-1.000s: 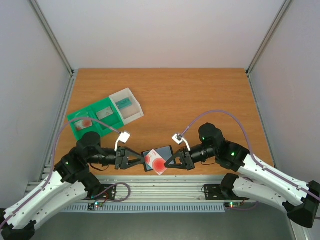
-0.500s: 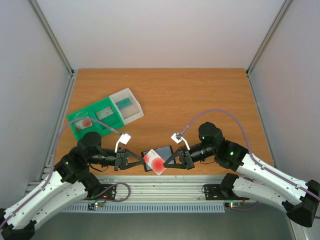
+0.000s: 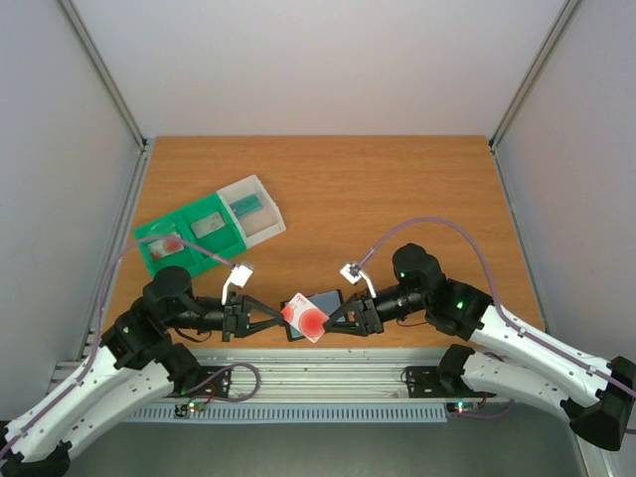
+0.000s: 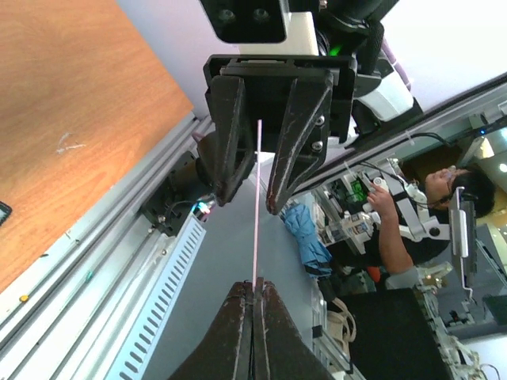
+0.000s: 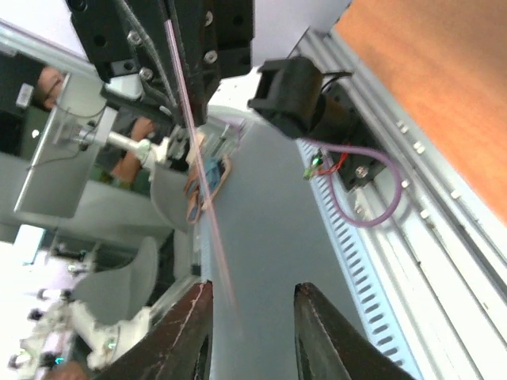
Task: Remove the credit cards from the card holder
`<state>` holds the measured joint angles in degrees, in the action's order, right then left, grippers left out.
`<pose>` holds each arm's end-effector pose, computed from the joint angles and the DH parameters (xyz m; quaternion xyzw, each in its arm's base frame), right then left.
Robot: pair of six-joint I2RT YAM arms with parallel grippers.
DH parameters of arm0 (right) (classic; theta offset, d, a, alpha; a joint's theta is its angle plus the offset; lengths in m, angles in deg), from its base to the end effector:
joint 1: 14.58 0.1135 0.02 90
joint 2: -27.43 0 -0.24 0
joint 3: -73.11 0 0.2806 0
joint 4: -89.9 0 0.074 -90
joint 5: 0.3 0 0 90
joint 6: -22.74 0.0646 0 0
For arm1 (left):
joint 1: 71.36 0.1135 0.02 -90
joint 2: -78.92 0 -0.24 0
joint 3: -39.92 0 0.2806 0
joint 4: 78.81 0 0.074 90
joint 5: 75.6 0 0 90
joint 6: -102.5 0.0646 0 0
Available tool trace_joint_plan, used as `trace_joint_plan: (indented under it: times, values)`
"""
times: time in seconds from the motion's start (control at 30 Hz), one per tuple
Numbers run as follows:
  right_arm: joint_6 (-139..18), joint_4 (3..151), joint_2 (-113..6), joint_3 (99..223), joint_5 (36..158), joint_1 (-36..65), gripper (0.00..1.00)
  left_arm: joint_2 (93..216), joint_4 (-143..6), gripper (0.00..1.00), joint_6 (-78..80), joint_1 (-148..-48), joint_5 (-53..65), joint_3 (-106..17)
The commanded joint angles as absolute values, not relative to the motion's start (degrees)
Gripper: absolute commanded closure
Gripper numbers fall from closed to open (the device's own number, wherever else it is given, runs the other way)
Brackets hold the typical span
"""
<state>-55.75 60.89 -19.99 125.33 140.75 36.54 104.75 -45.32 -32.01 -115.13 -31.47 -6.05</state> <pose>0.1126 0.2197 0.2667 -0.4769 0.6336 0.5638 0.2306 0.1002 -0.1602 0.2872 0.2370 0.7240 -0.6171 0.1969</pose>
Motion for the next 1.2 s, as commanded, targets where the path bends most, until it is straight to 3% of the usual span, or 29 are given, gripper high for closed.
trace_joint_plan:
  times: [0.0,0.1,0.23,0.3,0.57,0.93,1.17]
  values:
    - [-55.2,58.0,-18.2,125.5,131.5,36.7,0.6,103.9,-47.1,1.0,-30.6,-115.2,-26.9,-5.7]
    - [-54.3,56.4,-17.0,126.5,125.8,36.6,0.42,105.9,-45.1,1.0,-29.8,-114.9,-23.2,-6.7]
    - [-54.2,52.8,-15.6,128.9,119.6,36.7,0.1,109.7,-43.4,1.0,-28.8,-114.0,-19.1,-8.9]
    - [-54.2,51.5,-14.9,129.3,117.5,36.6,0.02,111.0,-42.6,1.0,-28.2,-113.1,-17.1,-10.0]
    - [-52.2,47.7,-13.1,129.4,111.8,36.7,0.02,115.8,-40.5,0.99,-27.9,-105.9,-12.6,-12.3]
    - [-51.0,45.2,-8.8,127.6,108.5,36.7,0.02,119.3,-38.3,1.0,-29.9,-83.4,-19.2,-12.8]
    - [-51.0,43.5,-7.8,127.8,106.8,36.7,0.02,122.5,-28.5,1.0,-25.6,-72.3,-15.1,-17.4]
